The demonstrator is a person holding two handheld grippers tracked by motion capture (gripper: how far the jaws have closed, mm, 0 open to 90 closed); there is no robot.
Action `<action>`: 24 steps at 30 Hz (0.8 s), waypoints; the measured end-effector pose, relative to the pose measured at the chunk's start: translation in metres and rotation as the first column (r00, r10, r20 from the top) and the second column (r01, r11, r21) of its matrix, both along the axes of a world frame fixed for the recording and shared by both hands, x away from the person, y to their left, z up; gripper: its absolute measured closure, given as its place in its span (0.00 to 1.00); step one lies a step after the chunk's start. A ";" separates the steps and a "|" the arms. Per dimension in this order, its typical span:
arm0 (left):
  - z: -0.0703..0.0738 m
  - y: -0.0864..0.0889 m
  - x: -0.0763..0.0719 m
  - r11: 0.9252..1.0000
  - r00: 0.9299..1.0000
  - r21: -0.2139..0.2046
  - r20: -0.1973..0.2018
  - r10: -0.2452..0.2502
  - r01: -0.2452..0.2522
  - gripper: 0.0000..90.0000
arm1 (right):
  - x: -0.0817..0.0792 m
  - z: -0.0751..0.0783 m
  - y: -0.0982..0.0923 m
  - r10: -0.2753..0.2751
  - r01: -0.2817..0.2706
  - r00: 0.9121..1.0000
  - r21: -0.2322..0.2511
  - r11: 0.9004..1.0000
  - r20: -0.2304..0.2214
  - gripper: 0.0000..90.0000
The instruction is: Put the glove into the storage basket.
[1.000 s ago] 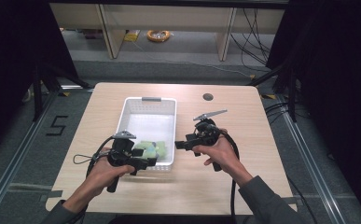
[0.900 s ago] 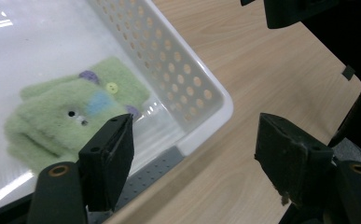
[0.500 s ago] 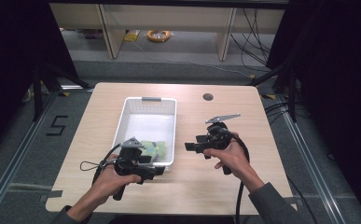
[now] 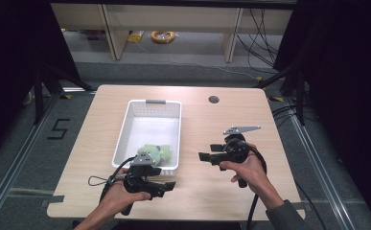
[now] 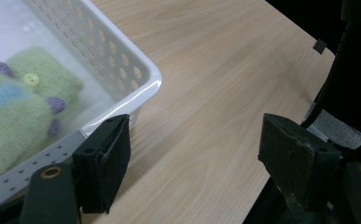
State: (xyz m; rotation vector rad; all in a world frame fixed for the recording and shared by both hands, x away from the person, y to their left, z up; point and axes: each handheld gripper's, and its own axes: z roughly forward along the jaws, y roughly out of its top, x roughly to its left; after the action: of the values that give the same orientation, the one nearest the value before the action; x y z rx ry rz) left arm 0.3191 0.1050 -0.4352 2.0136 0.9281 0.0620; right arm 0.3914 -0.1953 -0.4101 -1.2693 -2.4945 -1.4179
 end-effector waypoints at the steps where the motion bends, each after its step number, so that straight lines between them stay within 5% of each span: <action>1: -0.001 0.000 -0.001 1.000 1.000 -0.002 0.005 -0.003 0.003 0.27 | -0.002 -0.001 -0.001 -0.011 0.011 1.000 0.012 1.000 -0.022 0.35; 3: -0.003 -0.002 -0.003 1.000 1.000 -0.004 0.019 -0.002 0.002 0.26 | -0.001 -0.004 -0.005 -0.008 0.008 1.000 -0.002 1.000 0.004 0.35; 7: -0.008 -0.005 -0.007 1.000 0.999 -0.003 0.033 -0.014 0.014 0.25 | -0.007 -0.008 -0.009 -0.030 0.031 0.999 0.015 0.999 -0.029 0.35; 14: -0.018 -0.010 -0.013 0.999 0.998 -0.010 0.054 -0.036 0.037 0.22 | -0.013 -0.014 -0.016 -0.015 0.015 0.999 0.012 1.000 0.029 0.34; 15: -0.019 -0.011 -0.014 0.999 0.997 -0.009 0.060 -0.038 0.038 0.22 | -0.016 -0.015 -0.016 -0.027 0.027 1.000 0.020 0.999 0.008 0.34; 24: -0.028 -0.014 -0.020 0.999 0.999 -0.005 0.039 -0.037 0.037 0.22 | -0.025 -0.027 -0.019 -0.014 0.014 0.999 0.009 1.000 0.052 0.34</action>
State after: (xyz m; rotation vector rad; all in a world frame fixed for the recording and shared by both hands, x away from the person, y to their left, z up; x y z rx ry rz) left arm 0.2989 0.0906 -0.4635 2.0168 0.8652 0.0773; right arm 0.3668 -0.2142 -0.4374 -1.2670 -2.5146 -1.4822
